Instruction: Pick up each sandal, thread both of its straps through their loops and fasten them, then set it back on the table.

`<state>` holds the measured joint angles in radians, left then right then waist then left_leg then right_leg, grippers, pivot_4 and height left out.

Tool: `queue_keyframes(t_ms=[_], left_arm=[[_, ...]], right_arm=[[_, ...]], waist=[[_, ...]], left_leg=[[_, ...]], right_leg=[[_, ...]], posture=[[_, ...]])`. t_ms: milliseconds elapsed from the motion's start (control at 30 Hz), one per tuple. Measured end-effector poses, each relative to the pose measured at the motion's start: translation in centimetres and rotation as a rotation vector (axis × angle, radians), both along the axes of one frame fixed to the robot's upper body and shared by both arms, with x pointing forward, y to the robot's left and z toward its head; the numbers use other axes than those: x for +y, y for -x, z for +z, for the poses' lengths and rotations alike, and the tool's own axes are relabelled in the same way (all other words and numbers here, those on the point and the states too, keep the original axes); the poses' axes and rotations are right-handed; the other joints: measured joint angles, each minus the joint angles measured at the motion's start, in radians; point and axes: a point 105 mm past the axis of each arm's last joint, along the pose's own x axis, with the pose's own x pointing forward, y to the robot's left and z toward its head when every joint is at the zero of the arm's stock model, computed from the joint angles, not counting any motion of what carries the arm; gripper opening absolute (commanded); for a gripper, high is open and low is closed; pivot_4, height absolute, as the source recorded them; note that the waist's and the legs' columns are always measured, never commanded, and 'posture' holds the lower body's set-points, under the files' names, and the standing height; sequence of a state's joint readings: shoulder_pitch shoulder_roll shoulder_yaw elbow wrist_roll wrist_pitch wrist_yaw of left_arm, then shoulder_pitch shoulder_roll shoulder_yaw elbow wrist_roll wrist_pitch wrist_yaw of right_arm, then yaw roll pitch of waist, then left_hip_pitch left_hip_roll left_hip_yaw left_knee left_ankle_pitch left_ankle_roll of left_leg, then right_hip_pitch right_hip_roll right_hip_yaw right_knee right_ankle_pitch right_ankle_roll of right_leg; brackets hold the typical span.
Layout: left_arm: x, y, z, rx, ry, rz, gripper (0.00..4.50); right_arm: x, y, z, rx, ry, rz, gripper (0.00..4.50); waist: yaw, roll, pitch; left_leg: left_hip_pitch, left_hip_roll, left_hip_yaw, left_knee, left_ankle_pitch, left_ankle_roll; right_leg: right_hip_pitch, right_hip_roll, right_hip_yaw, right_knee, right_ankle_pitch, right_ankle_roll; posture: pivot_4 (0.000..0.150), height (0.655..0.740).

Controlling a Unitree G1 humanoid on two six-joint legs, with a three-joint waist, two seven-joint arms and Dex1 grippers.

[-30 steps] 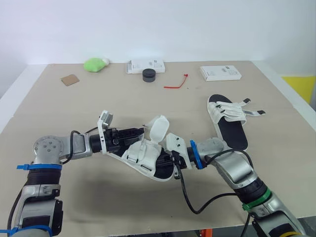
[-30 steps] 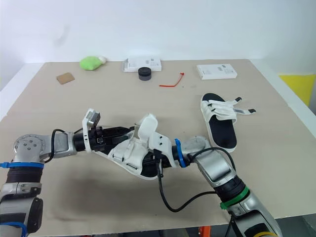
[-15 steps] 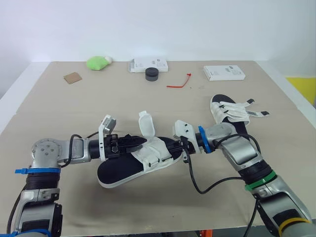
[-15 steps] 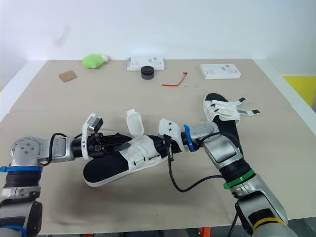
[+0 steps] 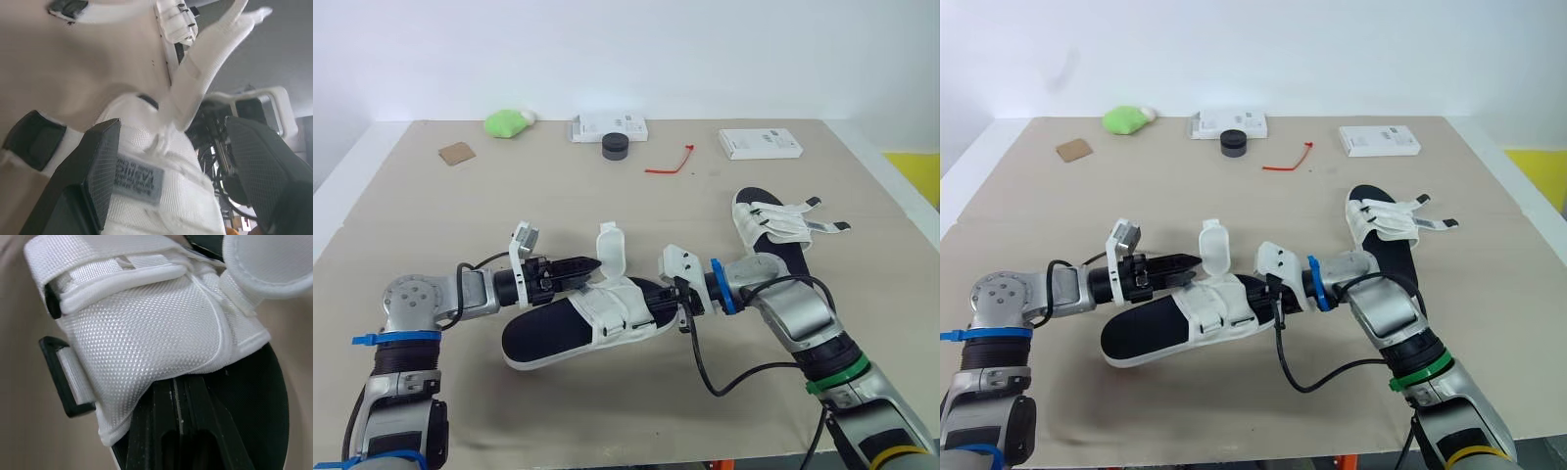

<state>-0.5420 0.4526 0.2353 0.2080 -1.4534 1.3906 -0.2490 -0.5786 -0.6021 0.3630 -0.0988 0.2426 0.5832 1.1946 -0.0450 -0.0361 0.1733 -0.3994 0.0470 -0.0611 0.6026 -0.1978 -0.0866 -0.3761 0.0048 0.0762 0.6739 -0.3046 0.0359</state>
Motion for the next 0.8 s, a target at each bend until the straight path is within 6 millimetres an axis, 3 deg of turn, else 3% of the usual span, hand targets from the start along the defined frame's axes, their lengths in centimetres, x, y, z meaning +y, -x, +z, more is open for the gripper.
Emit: queue_keyframes(t_ms=[467,700,800], left_arm=[[-1.0,-0.5,0.1,-0.013,0.009,0.028,3.53],[-3.6,-2.7,2.2,-0.007,0.085,0.049,3.53],[-4.0,-3.5,4.2,-0.027,0.141,0.051,3.53]], right_arm=[[0.8,1.8,-0.5,0.101,-0.065,-0.023,0.00],[1.1,1.8,-0.7,0.091,-0.077,-0.036,0.00],[1.2,1.9,-0.8,0.082,-0.082,-0.038,0.00]], waist=[[-0.001,0.000,0.000],[-0.001,0.000,0.001],[-0.003,0.000,0.001]], left_leg=[[-0.001,0.000,-0.001,0.000,0.000,0.000],[-0.002,0.000,-0.003,0.002,0.001,0.000],[-0.002,0.000,-0.003,0.002,0.001,0.000]], right_leg=[[0.000,0.000,-0.001,0.000,0.000,0.000],[0.000,0.001,-0.003,0.000,0.001,0.000],[0.000,0.002,-0.002,0.000,0.001,0.000]], posture=[[0.150,0.7400],[0.150,0.7400],[0.150,0.7400]])
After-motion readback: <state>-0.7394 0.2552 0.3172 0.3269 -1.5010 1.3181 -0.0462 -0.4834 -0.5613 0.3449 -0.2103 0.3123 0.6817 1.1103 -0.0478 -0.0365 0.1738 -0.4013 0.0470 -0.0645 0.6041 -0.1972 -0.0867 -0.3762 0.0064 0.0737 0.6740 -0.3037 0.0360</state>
